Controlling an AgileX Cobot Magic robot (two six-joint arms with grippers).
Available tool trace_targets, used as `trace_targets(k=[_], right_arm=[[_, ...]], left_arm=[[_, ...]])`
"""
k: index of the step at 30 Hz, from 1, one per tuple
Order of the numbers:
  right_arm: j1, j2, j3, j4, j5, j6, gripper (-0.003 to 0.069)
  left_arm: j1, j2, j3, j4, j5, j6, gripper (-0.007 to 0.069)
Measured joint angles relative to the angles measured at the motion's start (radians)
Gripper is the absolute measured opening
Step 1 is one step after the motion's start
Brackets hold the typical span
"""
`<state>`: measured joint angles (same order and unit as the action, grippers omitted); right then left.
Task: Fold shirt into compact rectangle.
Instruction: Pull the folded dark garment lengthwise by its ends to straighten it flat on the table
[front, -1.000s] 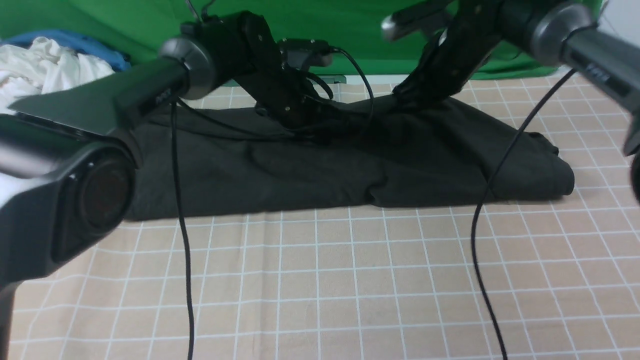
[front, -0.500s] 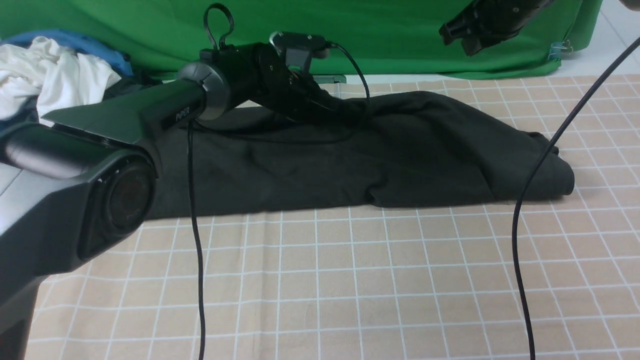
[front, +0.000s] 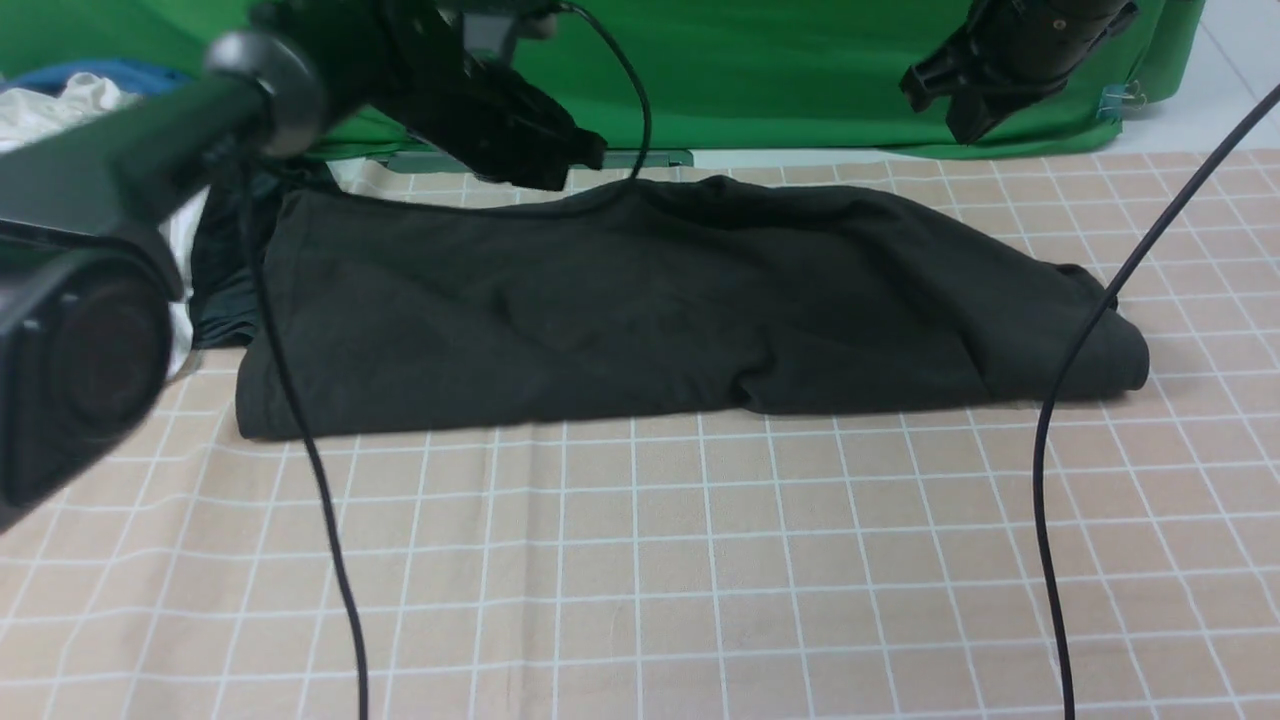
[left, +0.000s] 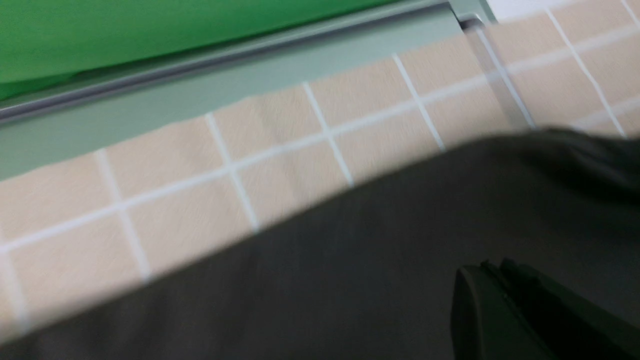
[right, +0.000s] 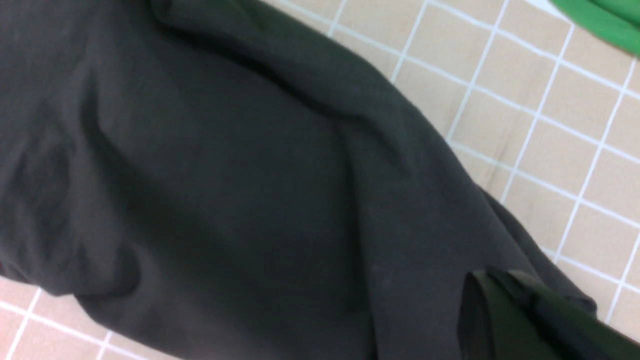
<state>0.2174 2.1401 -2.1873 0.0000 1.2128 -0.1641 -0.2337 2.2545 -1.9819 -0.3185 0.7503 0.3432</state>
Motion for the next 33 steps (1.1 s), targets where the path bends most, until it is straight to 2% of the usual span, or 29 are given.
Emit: trace_targets(k=[4, 8, 15, 18, 22, 24, 26, 33], right_arm=[[-0.001, 0.0, 0.0, 0.0, 0.005, 0.0, 0.0036], [-0.016, -0.01, 0.014, 0.0, 0.005, 0.0, 0.0036], [-0.065, -0.149, 0.246, 0.0, 0.004, 0.0, 0.0036], [-0.087, -0.217, 0.34, 0.0, 0.01, -0.001, 0.0036], [-0.097, -0.254, 0.386, 0.006, 0.011, -0.019, 0.0036], [-0.098, -0.257, 0.39, 0.009, 0.01, -0.028, 0.0036], [-0.098, -0.257, 0.391, 0.019, 0.01, -0.041, 0.0036], [-0.098, -0.257, 0.391, 0.055, 0.007, -0.051, 0.0036]], left_arm=[[0.031, -0.06, 0.005, 0.013, 0.156, 0.007, 0.0018], [0.081, -0.152, 0.143, 0.002, 0.246, -0.023, 0.0018], [0.222, -0.441, 0.62, 0.002, 0.127, -0.117, 0.0018], [0.278, -0.53, 0.76, -0.002, 0.054, -0.132, 0.0019], [0.302, -0.546, 0.822, 0.015, 0.004, -0.099, 0.0038], [0.303, -0.538, 0.826, 0.026, -0.019, -0.098, 0.0082], [0.303, -0.529, 0.826, 0.029, -0.051, -0.096, 0.0157], [0.303, -0.433, 0.826, 0.049, -0.111, -0.095, 0.0493]])
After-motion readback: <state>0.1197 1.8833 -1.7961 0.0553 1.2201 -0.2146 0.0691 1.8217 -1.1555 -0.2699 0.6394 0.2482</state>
